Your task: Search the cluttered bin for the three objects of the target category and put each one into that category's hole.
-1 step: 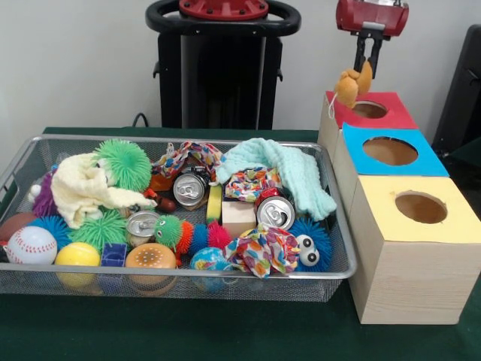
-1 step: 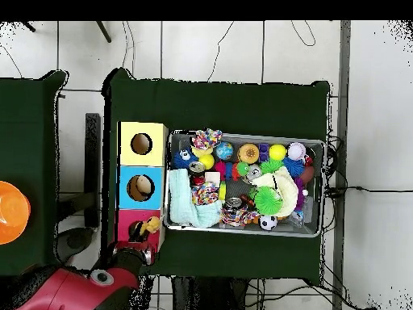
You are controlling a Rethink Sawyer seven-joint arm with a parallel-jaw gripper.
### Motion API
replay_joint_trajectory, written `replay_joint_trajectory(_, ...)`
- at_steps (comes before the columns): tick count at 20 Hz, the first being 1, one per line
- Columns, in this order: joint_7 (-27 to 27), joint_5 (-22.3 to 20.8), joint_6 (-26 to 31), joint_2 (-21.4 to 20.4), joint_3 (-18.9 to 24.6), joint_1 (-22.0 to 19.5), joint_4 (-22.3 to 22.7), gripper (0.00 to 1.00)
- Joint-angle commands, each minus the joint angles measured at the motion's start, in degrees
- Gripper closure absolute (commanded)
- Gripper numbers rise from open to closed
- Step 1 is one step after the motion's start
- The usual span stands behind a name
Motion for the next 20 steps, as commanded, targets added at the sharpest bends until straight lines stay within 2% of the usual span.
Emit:
replay_joint_trajectory(1, 20.5, 7.8, -12.2, 3.5, -1.7, -1.9, -0.7, 1.0)
replay_joint_trajectory(9, 21.1, 10.5, -13.9, 1.2, -0.7, -2.7, -0.9, 1.0)
replay_joint_trajectory(20, 20.2, 8.9, -11.2, -3.4, 5.4, -2.9, -1.6, 1.0)
